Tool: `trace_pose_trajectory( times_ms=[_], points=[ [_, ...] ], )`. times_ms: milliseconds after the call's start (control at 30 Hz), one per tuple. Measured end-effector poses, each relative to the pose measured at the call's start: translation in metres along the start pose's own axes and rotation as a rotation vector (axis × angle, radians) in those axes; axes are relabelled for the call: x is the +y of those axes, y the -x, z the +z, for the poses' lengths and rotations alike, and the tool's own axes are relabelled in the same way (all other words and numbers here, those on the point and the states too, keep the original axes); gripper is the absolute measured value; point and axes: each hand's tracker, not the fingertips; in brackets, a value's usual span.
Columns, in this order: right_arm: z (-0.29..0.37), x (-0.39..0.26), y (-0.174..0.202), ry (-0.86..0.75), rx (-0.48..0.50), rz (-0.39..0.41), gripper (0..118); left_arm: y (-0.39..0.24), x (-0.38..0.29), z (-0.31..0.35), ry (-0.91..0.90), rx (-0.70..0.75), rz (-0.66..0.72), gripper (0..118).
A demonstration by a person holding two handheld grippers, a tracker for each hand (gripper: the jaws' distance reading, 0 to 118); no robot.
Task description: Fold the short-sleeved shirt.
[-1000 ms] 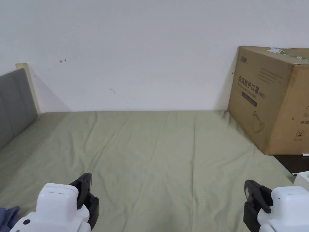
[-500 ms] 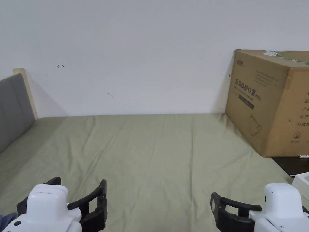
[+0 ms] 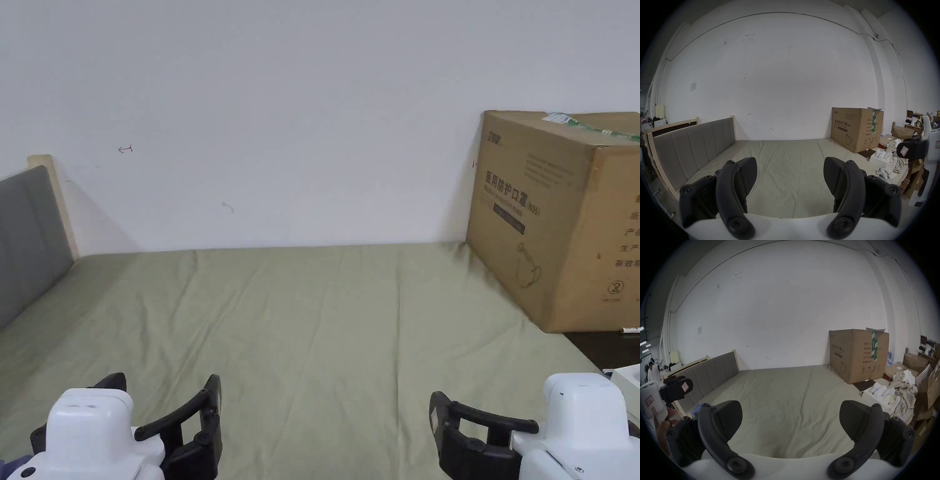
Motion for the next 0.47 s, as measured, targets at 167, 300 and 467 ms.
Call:
trace_pose_trajectory(
  times_ms=[167,300,467],
  points=[
    [0.0,-0.003,0.013,-0.031,-0.106,0.087,117,-0.001,0.0,0.0,0.001,-0.004,-0.005,90],
    [-0.001,-0.002,0.017,-0.05,-0.116,0.102,117,-0.002,0.0,-0.001,0.002,-0.006,0.0,90],
    [0.006,0.0,0.004,-0.076,0.04,-0.044,117,-0.002,0.001,0.0,-0.003,-0.012,0.01,90]
  ],
)
